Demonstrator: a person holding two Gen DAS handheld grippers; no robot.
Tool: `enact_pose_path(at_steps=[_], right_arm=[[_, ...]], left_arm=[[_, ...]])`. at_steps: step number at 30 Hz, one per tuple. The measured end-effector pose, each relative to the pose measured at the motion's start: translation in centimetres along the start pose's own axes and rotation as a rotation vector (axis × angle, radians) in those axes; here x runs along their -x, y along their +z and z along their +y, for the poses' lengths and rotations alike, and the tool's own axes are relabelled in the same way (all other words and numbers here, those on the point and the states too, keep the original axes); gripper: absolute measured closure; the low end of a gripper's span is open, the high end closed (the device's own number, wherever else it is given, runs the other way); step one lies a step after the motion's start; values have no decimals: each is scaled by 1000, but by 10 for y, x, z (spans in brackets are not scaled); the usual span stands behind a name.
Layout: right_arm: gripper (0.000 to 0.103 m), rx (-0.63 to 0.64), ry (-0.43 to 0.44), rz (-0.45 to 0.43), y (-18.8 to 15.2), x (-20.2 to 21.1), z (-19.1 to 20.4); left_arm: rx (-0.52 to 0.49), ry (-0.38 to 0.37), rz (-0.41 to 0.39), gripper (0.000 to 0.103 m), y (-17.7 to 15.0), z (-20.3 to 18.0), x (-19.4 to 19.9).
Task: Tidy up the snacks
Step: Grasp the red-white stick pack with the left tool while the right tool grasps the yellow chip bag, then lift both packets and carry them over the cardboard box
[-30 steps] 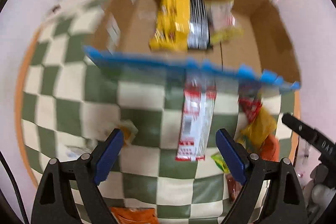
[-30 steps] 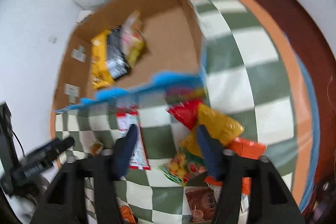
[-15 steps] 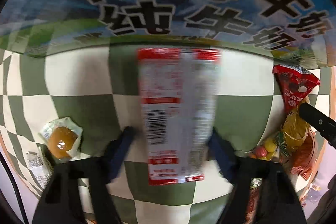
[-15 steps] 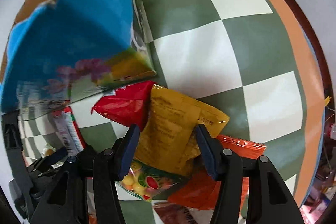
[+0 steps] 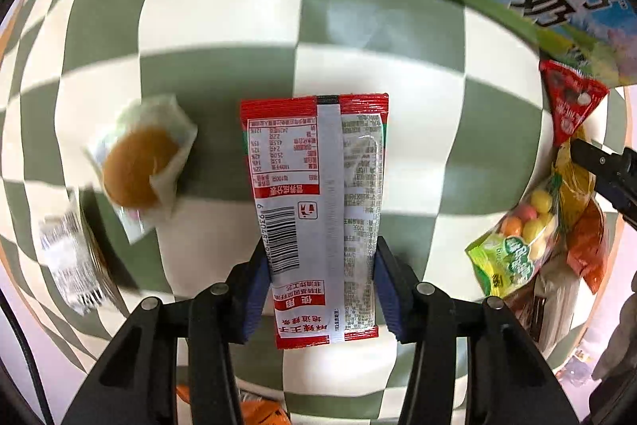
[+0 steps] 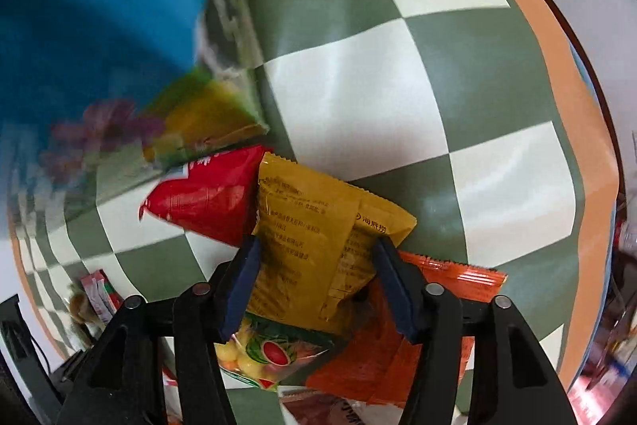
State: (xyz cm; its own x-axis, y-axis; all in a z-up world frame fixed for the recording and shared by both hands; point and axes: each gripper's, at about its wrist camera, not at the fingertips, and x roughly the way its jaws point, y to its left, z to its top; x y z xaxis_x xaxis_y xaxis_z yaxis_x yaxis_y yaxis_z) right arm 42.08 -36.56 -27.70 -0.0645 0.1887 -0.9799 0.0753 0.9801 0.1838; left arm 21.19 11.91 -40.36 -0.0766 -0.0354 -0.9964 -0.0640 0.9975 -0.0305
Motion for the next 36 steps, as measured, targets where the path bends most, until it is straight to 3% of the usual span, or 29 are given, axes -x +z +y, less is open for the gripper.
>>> enact_pose_path(at_steps=[5, 7, 9, 10, 11, 13, 16, 20, 21, 22, 24, 29, 32, 36], right_arm=[[53, 239, -10, -1, -29, 3, 28], [53, 401, -20, 32, -46, 1, 46], [52, 464, -28, 61, -58, 1, 56], [47, 451, -20, 63, -60, 3, 54], [34, 416, 4, 63, -60, 7, 50], [26, 281, 88, 63, -56, 11, 35], [26, 126, 146, 56, -49, 8, 17], [25, 3, 142, 63, -36, -3, 11], [25, -3, 132, 57, -36, -6, 12], [33, 4, 119, 52, -37, -5, 15], [34, 67, 100, 48, -35, -6, 24], [35, 397, 17, 69, -53, -4, 65], [32, 390, 39, 79, -53, 4, 59], [30, 290, 138, 81, -52, 17, 39]], left_arm=[[7, -20, 21, 57, -11, 0, -5], [6, -25, 24, 57, -13, 0, -7], [15, -43, 40, 54, -13, 0, -11], [21, -51, 46, 51, -12, 2, -12], [36, -69, 54, 49, -12, 3, -15], [57, -93, 63, 46, -9, 11, -17], [88, -117, 71, 45, -4, 17, -19], [108, -131, 74, 45, -3, 24, -19], [106, -129, 73, 45, -4, 23, -19], [103, -126, 73, 45, -4, 24, -20], [96, -121, 72, 45, -1, 25, -17], [83, -112, 74, 45, 11, 25, -16], [85, -109, 82, 45, 10, 23, -16], [88, -106, 73, 45, 10, 23, -19]])
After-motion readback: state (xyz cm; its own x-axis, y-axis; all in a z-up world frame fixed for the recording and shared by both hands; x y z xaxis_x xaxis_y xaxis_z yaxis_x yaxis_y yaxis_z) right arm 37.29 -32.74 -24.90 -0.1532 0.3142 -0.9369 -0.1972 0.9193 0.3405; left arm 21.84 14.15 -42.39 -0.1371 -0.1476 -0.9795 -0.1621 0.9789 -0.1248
